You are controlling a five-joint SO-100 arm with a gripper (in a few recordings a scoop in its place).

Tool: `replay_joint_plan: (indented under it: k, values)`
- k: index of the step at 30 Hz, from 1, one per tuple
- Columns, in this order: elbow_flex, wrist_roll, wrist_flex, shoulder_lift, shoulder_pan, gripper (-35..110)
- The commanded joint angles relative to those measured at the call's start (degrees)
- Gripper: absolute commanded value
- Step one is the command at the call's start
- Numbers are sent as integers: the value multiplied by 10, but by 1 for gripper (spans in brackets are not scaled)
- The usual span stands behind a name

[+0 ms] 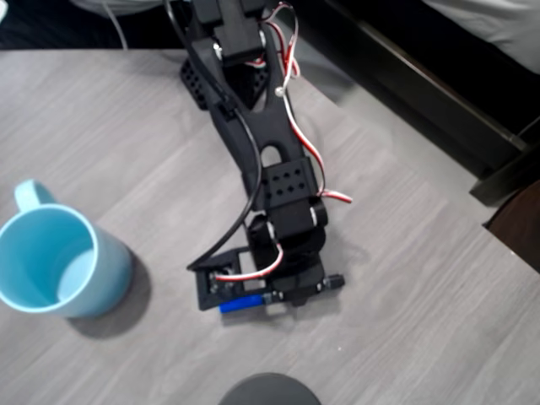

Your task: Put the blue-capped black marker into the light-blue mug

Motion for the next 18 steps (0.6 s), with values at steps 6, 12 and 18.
replay_joint_plan:
  k: [6,12,18]
  values:
    - [-18,54,64,220,61,0]
    - [-16,108,69,374,141,0]
    - [-11,153,59,455,269,0]
